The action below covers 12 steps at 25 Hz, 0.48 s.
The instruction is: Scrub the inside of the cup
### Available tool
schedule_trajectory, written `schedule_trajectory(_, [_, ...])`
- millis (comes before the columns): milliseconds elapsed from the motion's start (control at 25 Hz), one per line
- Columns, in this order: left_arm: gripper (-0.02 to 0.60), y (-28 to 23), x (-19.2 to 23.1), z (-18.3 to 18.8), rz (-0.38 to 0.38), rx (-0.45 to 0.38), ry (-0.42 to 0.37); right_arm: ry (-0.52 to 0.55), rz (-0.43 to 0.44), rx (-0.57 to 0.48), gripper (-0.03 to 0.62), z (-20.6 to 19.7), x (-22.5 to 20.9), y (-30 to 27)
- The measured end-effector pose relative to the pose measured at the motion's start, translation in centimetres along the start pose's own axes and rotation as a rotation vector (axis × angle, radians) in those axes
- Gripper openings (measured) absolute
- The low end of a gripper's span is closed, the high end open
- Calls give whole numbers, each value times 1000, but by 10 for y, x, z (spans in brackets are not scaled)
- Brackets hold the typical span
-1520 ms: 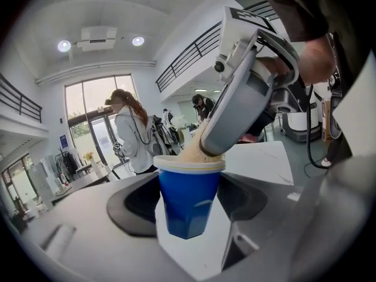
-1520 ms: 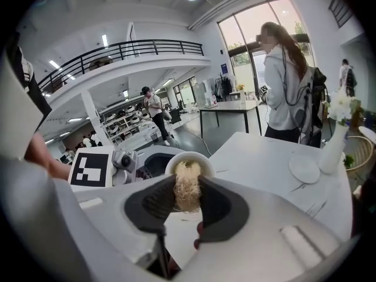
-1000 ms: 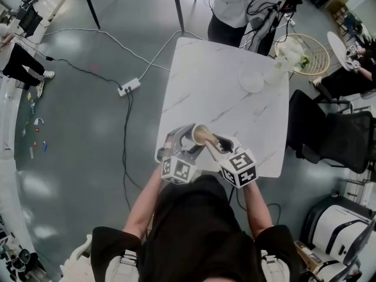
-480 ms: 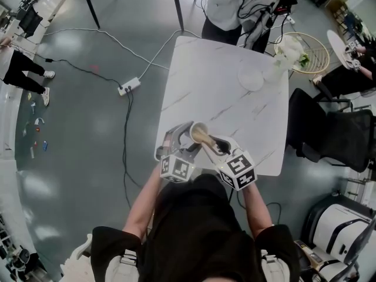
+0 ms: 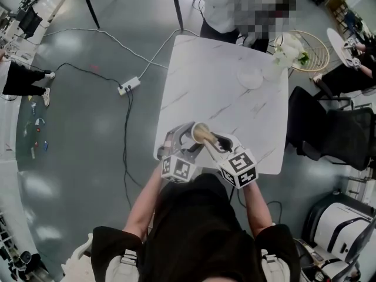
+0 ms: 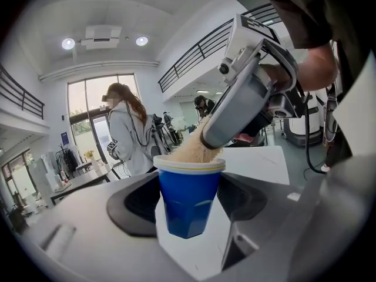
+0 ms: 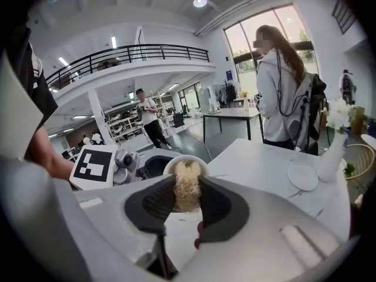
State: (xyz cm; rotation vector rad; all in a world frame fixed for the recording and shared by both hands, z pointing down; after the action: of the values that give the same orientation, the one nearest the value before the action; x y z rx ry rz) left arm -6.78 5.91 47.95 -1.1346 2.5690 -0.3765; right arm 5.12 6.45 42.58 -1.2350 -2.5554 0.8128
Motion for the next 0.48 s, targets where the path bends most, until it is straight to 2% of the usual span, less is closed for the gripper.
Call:
schedule_trajectory(280, [313,-3,0,1,-2,-8,17,4,11,5,104,-4,6,5])
schedule_trajectory(480, [313,-9,-5,-2,-22,-9,61,-14,-29,17,104,-13,-5,10])
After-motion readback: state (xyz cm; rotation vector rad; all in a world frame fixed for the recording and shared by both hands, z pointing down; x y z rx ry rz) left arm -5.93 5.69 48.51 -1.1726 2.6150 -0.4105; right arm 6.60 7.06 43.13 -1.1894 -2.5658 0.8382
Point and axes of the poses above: the fingertips, and each gripper's own axes: y backward along the fingers, x to its left, z out of its top, the point moved 8 cm from there along y, backward along the fingers, and after that the axes turned 11 degrees about y, right-handed, at the moved point
